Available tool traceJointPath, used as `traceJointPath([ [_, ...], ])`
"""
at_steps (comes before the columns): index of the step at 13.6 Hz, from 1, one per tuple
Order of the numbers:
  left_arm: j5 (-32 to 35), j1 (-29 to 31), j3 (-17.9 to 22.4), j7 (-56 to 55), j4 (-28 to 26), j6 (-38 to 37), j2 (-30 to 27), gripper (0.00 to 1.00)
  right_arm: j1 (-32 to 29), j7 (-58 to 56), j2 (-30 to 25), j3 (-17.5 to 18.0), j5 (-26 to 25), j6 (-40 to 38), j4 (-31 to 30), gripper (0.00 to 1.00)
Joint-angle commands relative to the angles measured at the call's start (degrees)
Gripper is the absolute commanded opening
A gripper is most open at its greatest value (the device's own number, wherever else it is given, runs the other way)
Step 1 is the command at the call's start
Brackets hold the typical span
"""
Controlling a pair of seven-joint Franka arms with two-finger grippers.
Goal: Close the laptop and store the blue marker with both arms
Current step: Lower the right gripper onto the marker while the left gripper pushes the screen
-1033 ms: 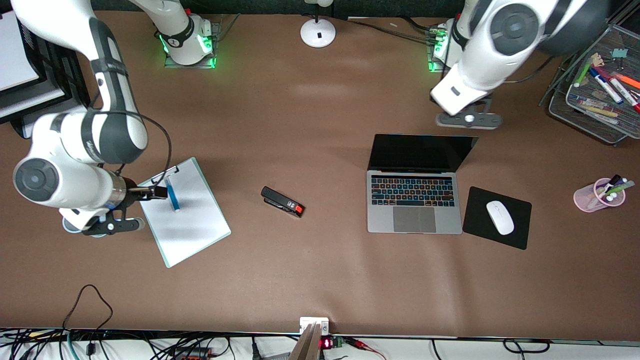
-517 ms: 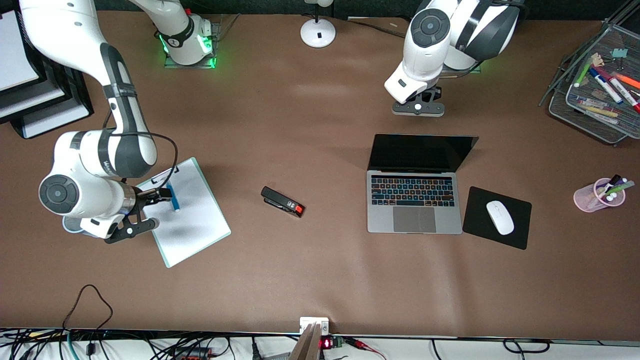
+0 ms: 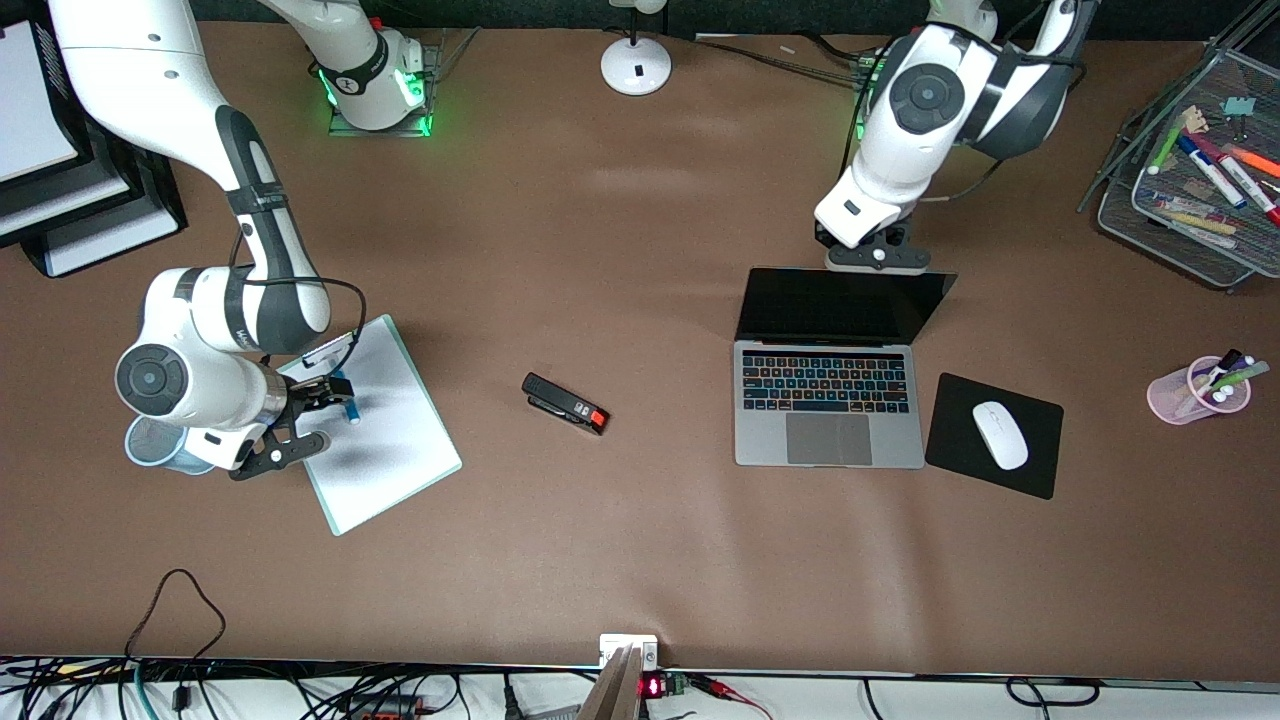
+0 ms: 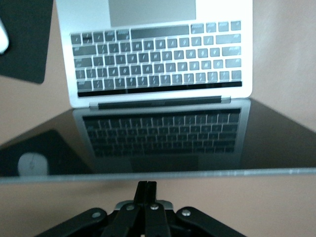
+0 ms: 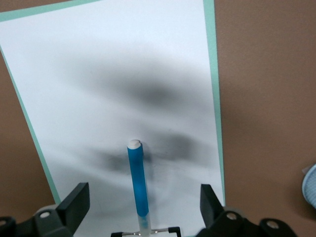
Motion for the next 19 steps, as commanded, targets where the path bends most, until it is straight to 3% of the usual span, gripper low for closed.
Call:
traceJointPath([
  [1,0.8,2.2,-0.4,2.8,0.2,4.2,1.2,0.0,0.0,-0.9,-0.5,0.2,0.2,2.6,-1.7,0.97],
  [4,0.8,4.0,-0.4,5.8,0.5,10.3,2.6,0.0,0.2,-0.9,0.7,0.2,0.4,2.6,-1.7,0.88],
  [9,4.2,5.8,0.0,6.8,1.6,21.9,10.6,0.0,0.2,-0.8,1.9,0.3,0.6,2.9,-1.6,0.82],
  [14,8.9,7.1,0.1,6.8,7.6,25.0,18.4,0.0,0.6,-0.9,3.1,0.3,2.7,3.5,-1.1,0.7],
  [19,16.6,8.6,0.2,6.8,13.9,26.2,27.3,0.0,0.5,-0.9,4.7,0.2,2.4,5.8,-1.0,0.69],
])
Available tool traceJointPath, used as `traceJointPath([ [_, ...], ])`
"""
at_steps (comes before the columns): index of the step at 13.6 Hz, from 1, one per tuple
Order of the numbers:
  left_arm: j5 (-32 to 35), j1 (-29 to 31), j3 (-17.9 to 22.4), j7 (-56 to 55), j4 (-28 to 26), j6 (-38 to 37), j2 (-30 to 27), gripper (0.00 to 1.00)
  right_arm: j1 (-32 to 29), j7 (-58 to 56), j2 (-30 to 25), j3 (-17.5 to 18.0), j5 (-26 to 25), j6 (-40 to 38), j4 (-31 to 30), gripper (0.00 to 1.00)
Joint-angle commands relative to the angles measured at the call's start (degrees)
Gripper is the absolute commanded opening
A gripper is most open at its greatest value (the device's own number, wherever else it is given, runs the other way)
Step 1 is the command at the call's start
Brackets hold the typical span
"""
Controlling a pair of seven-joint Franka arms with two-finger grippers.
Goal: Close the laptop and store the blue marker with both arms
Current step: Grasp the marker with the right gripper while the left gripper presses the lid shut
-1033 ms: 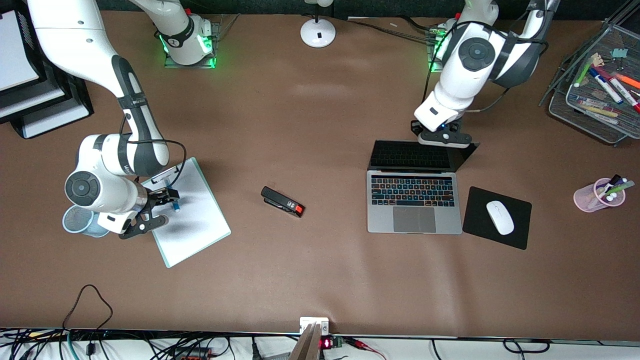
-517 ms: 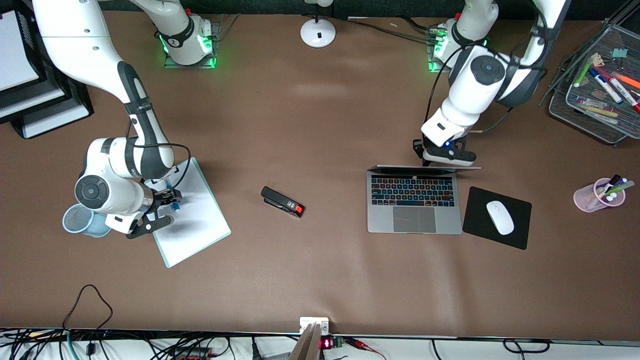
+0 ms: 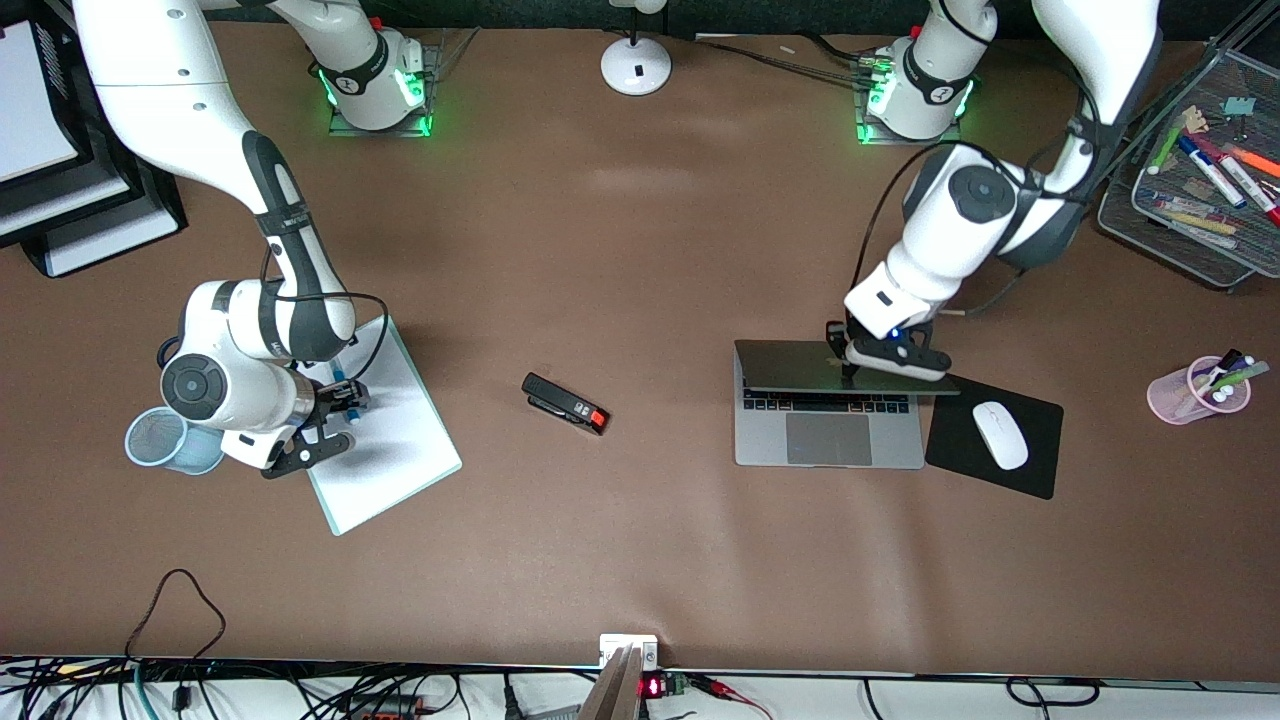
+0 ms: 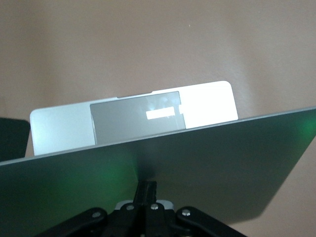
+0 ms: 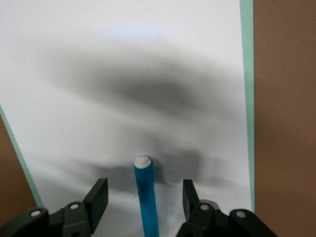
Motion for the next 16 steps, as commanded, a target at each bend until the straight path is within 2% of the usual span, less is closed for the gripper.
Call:
traceJointPath([
  [1,3.2,0.6,0.2,1.0,3.8,2.7,6.5,0.0,-0.2,-1.0,0.9,0.1,0.8,1.5,0.2,0.69],
  [2,3.2,0.6,0.3,1.0,3.8,4.1,7.7,0.0,-0.2,-0.9,0.9,0.1,0.8,1.4,0.2,0.67],
  [6,4.9,0.4,1.9,1.0,4.3,10.9,12.9,0.0,-0.1,-0.9,1.0,0.1,0.9,1.4,0.1,0.44],
  [13,11.5,-0.1,4.6,0.9,7.7,14.1,19.0,0.0,-0.1,-0.8,1.5,0.2,1.1,1.4,0.2,0.42],
  [16,14.2,-0.1,5.4,0.9,10.8,14.4,21.4,0.0,-0.1,-0.8,1.8,0.2,1.1,1.5,0.2,0.42],
])
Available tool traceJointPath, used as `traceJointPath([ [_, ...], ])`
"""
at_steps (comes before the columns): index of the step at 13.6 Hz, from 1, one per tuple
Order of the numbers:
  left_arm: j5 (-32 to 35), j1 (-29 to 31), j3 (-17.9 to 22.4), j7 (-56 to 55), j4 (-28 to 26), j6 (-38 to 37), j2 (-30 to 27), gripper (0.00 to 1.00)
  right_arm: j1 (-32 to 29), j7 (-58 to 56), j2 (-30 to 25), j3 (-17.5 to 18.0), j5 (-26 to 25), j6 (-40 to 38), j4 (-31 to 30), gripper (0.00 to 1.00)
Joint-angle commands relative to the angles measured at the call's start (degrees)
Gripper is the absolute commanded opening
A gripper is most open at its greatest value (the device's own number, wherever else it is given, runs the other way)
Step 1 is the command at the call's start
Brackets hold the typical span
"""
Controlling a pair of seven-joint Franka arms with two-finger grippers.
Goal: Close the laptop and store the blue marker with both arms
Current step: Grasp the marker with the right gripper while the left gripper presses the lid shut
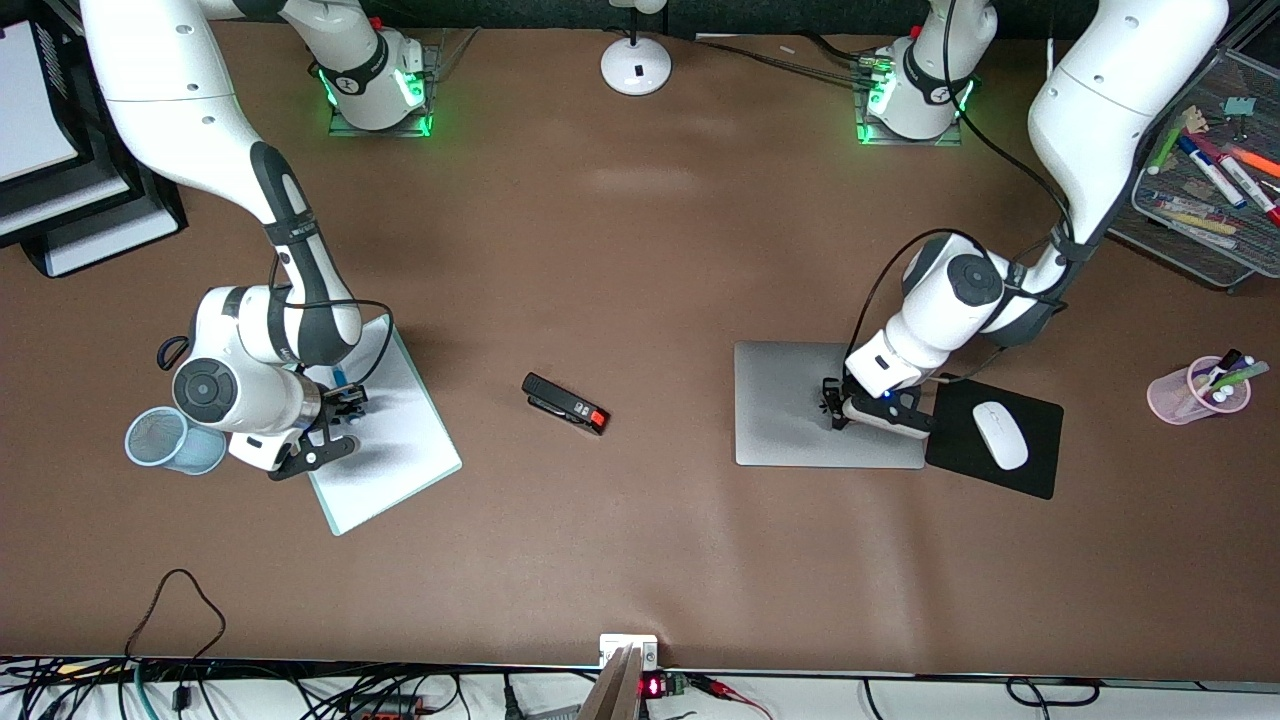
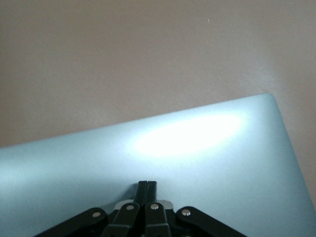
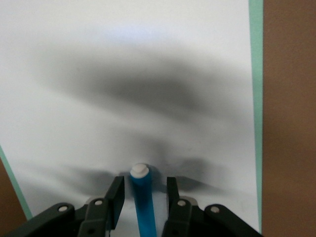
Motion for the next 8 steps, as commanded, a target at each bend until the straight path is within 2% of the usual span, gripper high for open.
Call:
traceJointPath([
  [1,3.1,-0.3,0.7,0.7,3.8,0.5,3.2,0.0,-0.1,-0.6,0.4,0.2,1.1,0.4,0.2,0.42],
  [2,3.2,-0.5,0.9,0.7,3.9,0.7,3.6,0.0,-0.1,-0.6,0.4,0.2,1.1,0.4,0.2,0.41],
  [6,3.7,-1.0,1.4,0.7,4.8,1.7,4.8,0.0,0.0,1.3,0.4,0.2,1.9,-0.2,0.5,0.18],
  [8,4.1,-0.8,1.4,0.5,4.9,1.7,4.7,0.0,0.0,2.3,0.4,0.2,2.2,-0.3,0.5,0.13],
])
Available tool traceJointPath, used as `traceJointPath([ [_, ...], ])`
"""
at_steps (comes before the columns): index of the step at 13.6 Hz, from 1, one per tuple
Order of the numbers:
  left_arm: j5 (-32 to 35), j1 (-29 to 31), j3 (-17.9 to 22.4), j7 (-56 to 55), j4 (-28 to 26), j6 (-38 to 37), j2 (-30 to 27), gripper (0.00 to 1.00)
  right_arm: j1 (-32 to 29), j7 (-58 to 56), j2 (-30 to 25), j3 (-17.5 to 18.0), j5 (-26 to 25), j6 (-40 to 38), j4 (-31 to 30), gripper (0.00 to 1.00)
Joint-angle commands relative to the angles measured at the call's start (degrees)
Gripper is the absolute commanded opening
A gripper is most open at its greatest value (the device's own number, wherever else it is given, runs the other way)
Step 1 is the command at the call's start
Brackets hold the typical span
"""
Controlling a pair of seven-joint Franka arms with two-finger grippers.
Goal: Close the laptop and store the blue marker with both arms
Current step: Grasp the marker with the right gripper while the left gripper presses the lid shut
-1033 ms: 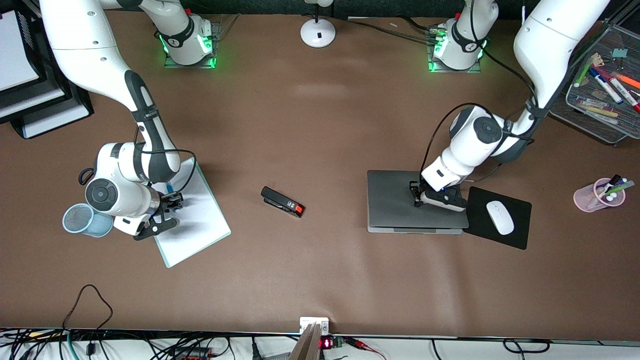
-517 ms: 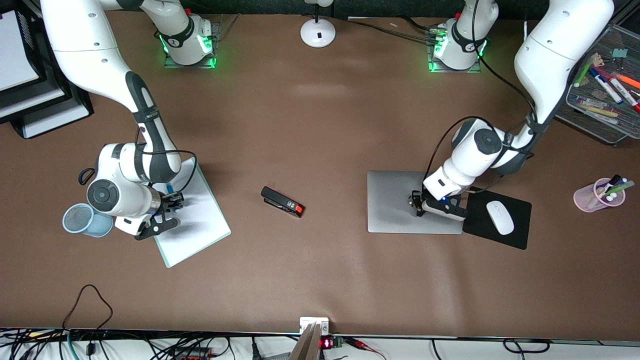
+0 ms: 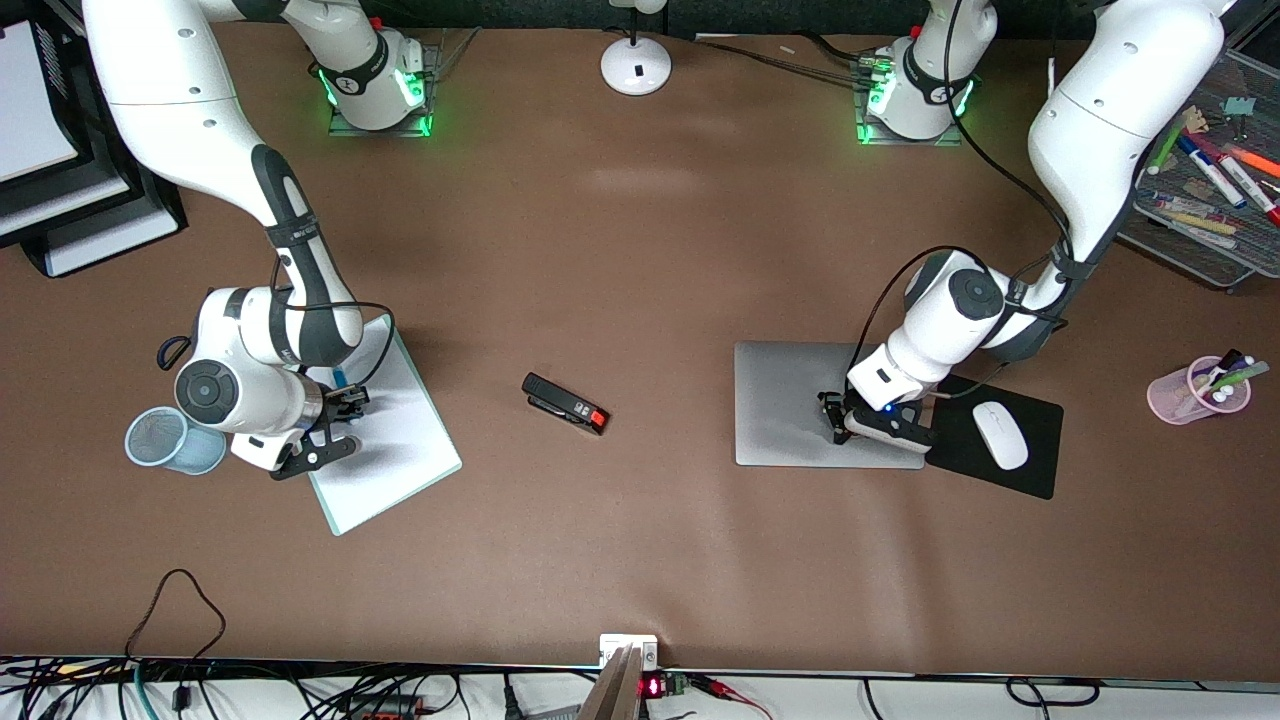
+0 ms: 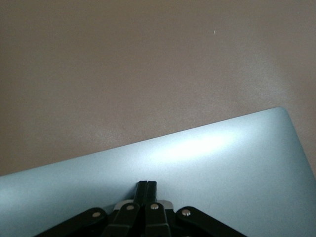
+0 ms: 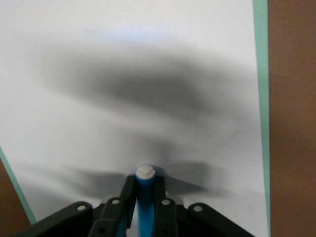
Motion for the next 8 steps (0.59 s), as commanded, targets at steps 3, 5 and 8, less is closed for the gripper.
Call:
traceJointPath([
  [3,1.9,0.0,0.7,0.4,1.2,-0.5,-1.0,0.0,-0.1,0.6,0.1,0.2,0.9,-0.3,0.5,0.05],
  [5,2.3,0.4,0.3,0.8,0.4,-7.5,-6.1,0.0,-0.3,0.2,-0.3,0.2,0.9,-0.2,1.2,0.01],
  [8,2.2,0.7,-4.0,0.9,1.5,-23.1,-13.2,0.0,-0.4,0.1,-1.9,0.1,0.9,-0.4,4.4,0.01],
])
